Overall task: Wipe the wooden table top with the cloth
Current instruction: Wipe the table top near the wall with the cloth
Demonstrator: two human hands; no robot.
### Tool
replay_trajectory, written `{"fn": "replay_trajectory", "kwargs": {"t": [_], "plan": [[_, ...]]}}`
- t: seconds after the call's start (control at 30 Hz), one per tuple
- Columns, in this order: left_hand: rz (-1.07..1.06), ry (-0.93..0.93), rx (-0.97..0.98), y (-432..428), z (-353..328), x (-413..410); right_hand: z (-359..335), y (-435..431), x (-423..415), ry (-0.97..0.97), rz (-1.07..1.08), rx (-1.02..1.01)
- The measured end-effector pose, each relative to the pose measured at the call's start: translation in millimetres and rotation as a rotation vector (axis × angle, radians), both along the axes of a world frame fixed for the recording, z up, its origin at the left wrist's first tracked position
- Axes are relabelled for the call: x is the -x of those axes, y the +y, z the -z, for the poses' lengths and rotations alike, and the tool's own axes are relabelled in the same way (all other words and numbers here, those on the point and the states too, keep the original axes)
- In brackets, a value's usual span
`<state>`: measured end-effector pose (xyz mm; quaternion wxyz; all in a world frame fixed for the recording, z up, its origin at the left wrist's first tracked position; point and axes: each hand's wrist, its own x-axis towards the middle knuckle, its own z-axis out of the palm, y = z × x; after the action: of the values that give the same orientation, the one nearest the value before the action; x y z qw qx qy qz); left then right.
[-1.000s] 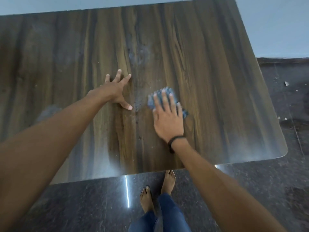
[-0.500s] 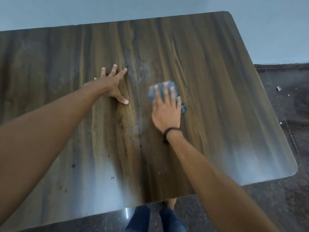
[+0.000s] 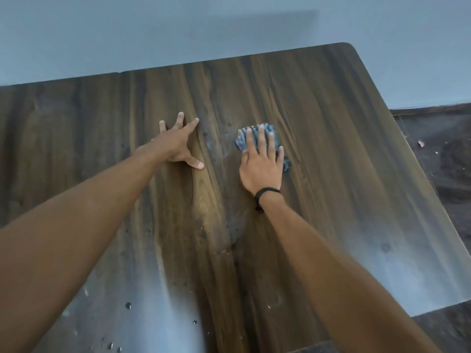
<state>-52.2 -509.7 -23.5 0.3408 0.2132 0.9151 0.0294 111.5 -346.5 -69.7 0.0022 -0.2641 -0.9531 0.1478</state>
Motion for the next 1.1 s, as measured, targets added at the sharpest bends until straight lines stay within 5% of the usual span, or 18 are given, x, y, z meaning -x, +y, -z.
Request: {"fn": "replay_trajectory", "kwargs": {"t": [0.13, 0.27, 0.4, 0.53, 0.67, 0.8, 0.93, 1.1], "plan": [[-0.042, 0.073, 0.0, -0.7, -0.3, 14.1, 7.3, -14.5, -14.4, 0.052, -0.242, -0.049], [-0.092, -0.004, 0.036, -3.7, -1.2, 21.9, -3.1, 7.4, 34.3, 0.0, 0.021, 0.032], [-0.096, -0.013, 0.053, 2.1, 0.0, 23.4, 5.7, -3.7, 26.7, 0.048, -0.22, -0.047], [-0.092, -0.027, 0.07, 2.3, -2.4, 23.2, -1.3, 18.4, 71.1, 0.0, 0.029, 0.051], [-0.075, -0.011, 0.072, 3.7, -3.9, 21.9, 8.4, 10.7, 60.9, 0.054, -0.277, -0.042], [0.019, 0.035, 0.139, 6.3, -7.8, 22.6, -3.5, 31.9, 97.9, 0.005, -0.034, 0.035], [0.023, 0.085, 0.138, 20.4, -12.4, 42.1, 8.1, 16.1, 81.8, 0.053, -0.369, -0.045], [-0.016, 0.082, 0.062, 25.0, -14.3, 76.4, -1.1, 33.8, 133.9, 0.01, -0.104, 0.014]]}}
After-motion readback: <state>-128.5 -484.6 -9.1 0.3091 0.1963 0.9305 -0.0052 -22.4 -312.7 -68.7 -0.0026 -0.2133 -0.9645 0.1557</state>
